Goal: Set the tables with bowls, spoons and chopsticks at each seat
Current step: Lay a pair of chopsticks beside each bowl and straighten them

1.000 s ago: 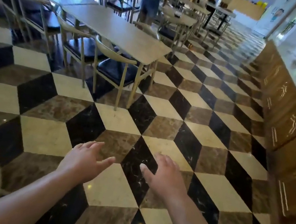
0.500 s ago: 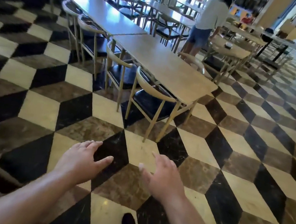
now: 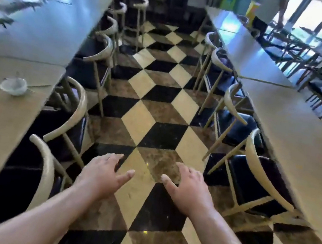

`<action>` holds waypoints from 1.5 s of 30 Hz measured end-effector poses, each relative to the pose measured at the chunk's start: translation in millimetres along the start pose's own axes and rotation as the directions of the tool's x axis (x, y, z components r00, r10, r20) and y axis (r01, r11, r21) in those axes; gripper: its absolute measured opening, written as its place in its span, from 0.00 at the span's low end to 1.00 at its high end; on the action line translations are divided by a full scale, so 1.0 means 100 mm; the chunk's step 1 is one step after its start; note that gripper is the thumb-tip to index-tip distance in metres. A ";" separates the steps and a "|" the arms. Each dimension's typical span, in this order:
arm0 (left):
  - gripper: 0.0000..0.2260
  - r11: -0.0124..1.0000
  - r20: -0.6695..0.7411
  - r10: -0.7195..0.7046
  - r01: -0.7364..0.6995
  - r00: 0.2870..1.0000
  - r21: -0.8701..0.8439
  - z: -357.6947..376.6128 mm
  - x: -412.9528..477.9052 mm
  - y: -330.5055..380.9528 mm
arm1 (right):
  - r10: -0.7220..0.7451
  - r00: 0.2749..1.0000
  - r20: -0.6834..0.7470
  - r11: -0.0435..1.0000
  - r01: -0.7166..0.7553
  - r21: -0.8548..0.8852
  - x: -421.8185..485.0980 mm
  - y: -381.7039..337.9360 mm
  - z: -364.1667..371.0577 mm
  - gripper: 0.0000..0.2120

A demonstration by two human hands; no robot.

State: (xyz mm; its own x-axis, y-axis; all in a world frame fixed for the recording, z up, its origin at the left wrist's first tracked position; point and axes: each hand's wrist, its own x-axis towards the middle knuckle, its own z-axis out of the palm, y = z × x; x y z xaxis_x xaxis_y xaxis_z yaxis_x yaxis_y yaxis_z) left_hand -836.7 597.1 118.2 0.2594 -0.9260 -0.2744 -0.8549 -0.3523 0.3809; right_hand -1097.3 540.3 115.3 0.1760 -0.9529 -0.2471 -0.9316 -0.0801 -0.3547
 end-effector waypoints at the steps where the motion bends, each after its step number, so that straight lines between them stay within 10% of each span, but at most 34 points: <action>1: 0.41 0.998 -0.016 -0.052 0.052 0.999 -0.019 -0.07 0.09 -0.14 | -0.054 0.998 0.029 0.998 0.055 -0.010 0.18 -0.15 0.00 0.45; 21: 0.43 0.789 -0.136 -0.559 0.473 0.818 -0.392 -1.16 1.57 -2.75 | -0.555 0.759 0.340 0.767 0.625 -0.145 2.60 -3.75 0.82 0.43; 33: 0.37 0.343 -0.070 -0.926 0.749 0.371 -0.567 -1.37 1.73 -3.53 | -0.749 0.278 0.602 0.341 0.940 -0.010 3.63 -5.78 1.57 0.38; 45: 0.33 -0.085 0.107 -0.994 0.707 -0.014 -0.702 -0.82 1.29 -3.77 | -0.522 -0.085 0.849 0.097 0.983 0.158 3.08 -6.54 2.88 0.26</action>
State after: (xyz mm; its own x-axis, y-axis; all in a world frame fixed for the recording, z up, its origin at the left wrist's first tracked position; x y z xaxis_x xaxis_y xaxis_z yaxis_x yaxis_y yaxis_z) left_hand -444.1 599.4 12.1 0.7985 0.3773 -0.4691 0.5715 -0.7200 0.3937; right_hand -342.0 383.7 11.4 0.7411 0.3710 -0.5596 0.1328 -0.8980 -0.4195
